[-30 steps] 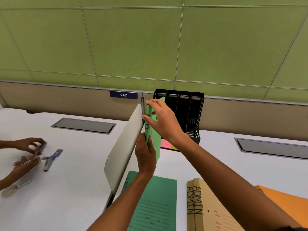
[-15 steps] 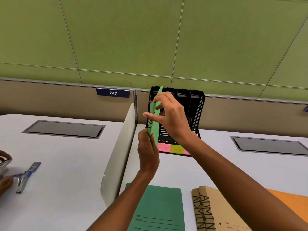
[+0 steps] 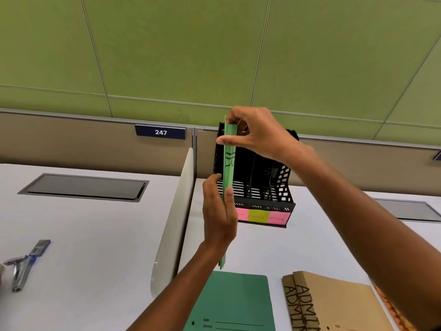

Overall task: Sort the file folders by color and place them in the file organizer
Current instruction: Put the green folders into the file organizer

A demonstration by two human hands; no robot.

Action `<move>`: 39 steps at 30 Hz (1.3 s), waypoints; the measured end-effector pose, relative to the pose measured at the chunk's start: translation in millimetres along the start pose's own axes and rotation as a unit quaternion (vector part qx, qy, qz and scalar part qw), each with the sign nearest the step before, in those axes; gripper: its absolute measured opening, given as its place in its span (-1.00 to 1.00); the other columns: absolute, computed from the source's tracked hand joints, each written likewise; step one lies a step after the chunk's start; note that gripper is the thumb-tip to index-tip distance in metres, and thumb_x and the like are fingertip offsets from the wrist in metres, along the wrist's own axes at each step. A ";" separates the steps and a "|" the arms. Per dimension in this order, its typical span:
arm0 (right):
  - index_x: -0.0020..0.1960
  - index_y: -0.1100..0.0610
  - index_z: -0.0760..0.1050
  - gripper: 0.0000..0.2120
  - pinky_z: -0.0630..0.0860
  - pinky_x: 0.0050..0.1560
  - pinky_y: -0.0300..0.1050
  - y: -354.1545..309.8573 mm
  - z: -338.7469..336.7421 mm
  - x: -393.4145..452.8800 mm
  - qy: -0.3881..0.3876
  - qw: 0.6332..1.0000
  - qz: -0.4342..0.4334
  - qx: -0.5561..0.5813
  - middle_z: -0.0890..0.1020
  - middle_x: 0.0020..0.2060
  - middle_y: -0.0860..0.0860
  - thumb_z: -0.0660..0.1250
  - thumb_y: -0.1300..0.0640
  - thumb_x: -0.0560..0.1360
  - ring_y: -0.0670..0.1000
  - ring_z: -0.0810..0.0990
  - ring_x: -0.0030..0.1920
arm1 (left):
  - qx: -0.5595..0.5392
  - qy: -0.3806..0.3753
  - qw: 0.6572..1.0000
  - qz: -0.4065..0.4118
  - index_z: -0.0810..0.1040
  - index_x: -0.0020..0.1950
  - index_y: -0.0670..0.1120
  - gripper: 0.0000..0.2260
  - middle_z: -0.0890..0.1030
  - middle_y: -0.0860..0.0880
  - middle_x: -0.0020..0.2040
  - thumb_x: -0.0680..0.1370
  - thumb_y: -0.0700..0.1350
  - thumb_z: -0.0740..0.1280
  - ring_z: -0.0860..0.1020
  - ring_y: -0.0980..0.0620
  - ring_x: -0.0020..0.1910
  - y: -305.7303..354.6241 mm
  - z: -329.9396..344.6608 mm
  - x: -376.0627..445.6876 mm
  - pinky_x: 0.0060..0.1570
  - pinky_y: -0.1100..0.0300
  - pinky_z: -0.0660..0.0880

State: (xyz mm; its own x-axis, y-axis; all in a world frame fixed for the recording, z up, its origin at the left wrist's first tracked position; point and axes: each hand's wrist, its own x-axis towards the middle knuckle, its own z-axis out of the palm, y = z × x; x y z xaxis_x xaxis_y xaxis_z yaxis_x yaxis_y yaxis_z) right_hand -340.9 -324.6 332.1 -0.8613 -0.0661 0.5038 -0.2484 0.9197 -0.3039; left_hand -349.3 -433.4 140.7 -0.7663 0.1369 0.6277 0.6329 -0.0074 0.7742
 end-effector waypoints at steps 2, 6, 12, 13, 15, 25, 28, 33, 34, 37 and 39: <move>0.01 0.11 0.50 -0.65 0.44 -0.27 -0.39 6.5 -10.2 5.2 0.006 1.000 0.007 -0.009 0.49 -0.25 -0.17 0.47 -0.08 0.38 -0.19 0.43 -0.31 | -0.001 0.001 1.000 -0.013 0.34 0.35 -0.11 -0.62 0.45 -0.02 0.23 0.63 0.08 0.06 0.46 0.21 0.17 -7.0 -0.4 -2.2 0.06 0.42 0.43; 0.05 0.16 0.47 -0.64 0.45 -0.24 -0.45 20.3 -21.3 15.9 0.029 0.999 0.020 -0.039 0.49 -0.21 -0.11 0.44 -0.06 0.42 -0.12 0.49 -0.26 | 0.031 -0.043 0.998 -0.017 0.29 0.39 -0.06 -0.54 0.41 -0.01 0.31 0.62 0.19 0.05 0.44 0.08 0.26 -34.7 -2.0 -10.5 0.16 0.12 0.53; 0.06 0.25 0.47 -0.64 0.55 -0.12 -0.21 31.4 -26.7 29.7 0.046 0.995 -0.008 -0.086 0.52 -0.16 0.01 0.40 -0.01 0.47 0.08 0.56 -0.16 | 0.029 -0.085 0.995 -0.046 0.23 0.43 -0.01 -0.49 0.36 0.06 0.34 0.57 0.22 0.16 0.39 0.12 0.32 -57.7 -3.3 -23.2 0.23 0.05 0.50; 0.07 0.26 0.47 -0.64 0.57 -0.11 -0.13 32.3 -28.5 31.2 0.049 0.994 -0.014 -0.095 0.53 -0.15 0.04 0.40 -0.01 0.47 0.11 0.57 -0.15 | 0.024 -0.091 0.994 -0.047 0.22 0.43 0.01 -0.49 0.35 0.06 0.35 0.57 0.20 0.18 0.38 0.10 0.33 -61.0 -3.0 -25.3 0.25 0.04 0.48; 0.07 0.27 0.47 -0.63 0.57 -0.11 -0.13 34.2 -34.3 35.0 0.066 0.991 -0.024 -0.110 0.55 -0.14 0.08 0.39 -0.01 0.48 0.11 0.58 -0.15 | 0.016 -0.107 0.993 -0.051 0.21 0.44 0.03 -0.50 0.34 0.06 0.37 0.56 0.18 0.21 0.38 0.03 0.35 -68.3 -1.8 -29.0 0.24 -0.02 0.48; 0.05 0.27 0.46 -0.64 0.51 -0.20 -0.33 62.3 -41.7 67.1 0.141 0.981 -0.036 -0.129 0.56 -0.14 0.06 0.40 -0.01 0.49 0.04 0.57 -0.20 | 0.146 -0.222 0.960 -0.091 0.08 0.56 0.05 -0.41 0.11 -0.01 0.57 0.59 0.13 0.22 0.09 0.03 0.54 -136.9 15.9 -28.2 0.49 -0.01 0.20; 0.04 0.28 0.46 -0.65 0.56 -0.17 -0.18 74.0 -34.5 75.5 0.136 0.980 -0.048 -0.137 0.56 -0.14 0.08 0.41 0.01 0.49 0.08 0.58 -0.19 | 0.211 -0.267 0.935 -0.099 0.04 0.58 -0.11 -0.37 0.01 -0.16 0.59 0.59 -0.04 0.27 0.05 -0.12 0.56 -161.9 16.6 -13.5 0.50 -0.04 0.12; 0.05 0.28 0.46 -0.65 0.56 -0.13 -0.19 89.4 -29.3 84.7 0.129 0.981 -0.050 -0.136 0.56 -0.11 0.11 0.41 0.02 0.49 0.08 0.57 -0.17 | 0.227 -0.336 0.902 -0.151 -0.05 0.58 -0.15 -0.35 -0.01 -0.18 0.59 0.61 -0.15 0.25 0.02 -0.11 0.57 -195.8 14.3 12.9 0.43 0.23 0.06; 0.05 0.28 0.46 -0.65 0.56 -0.13 -0.19 90.8 -28.4 85.8 0.126 0.981 -0.049 -0.136 0.57 -0.10 0.12 0.40 0.02 0.49 0.08 0.57 -0.17 | 0.227 -0.343 0.898 -0.155 -0.03 0.58 -0.15 -0.36 0.07 -0.17 0.58 0.61 -0.15 0.25 0.08 -0.10 0.56 -201.4 14.0 16.2 0.45 0.21 0.09; 0.06 0.29 0.46 -0.65 0.54 -0.13 -0.21 95.5 -28.8 89.1 0.115 0.983 -0.045 -0.139 0.58 -0.09 0.15 0.40 0.02 0.49 0.09 0.57 -0.16 | 0.205 -0.335 0.903 -0.174 0.03 0.58 -0.11 -0.37 0.40 -0.13 0.43 0.59 -0.18 0.28 0.38 -0.09 0.41 -210.7 18.8 20.6 0.37 0.09 0.35; 0.08 0.30 0.46 -0.65 0.51 -0.15 -0.30 95.4 -35.2 88.6 0.119 0.982 -0.039 -0.141 0.58 -0.09 0.13 0.39 0.02 0.50 0.08 0.58 -0.16 | 0.205 -0.322 0.908 -0.171 0.05 0.59 -0.07 -0.39 0.52 -0.13 0.29 0.60 -0.17 0.27 0.50 -0.10 0.24 -208.6 23.1 21.5 0.21 0.08 0.46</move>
State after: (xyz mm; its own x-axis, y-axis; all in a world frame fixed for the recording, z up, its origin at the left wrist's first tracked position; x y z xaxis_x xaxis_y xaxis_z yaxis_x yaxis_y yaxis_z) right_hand -425.3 -229.1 376.2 -0.7080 -0.0789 0.7017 -0.1478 0.9883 -0.0380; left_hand -495.3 -406.0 -9.2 -0.7858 0.6139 0.0754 0.4587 0.4967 0.7368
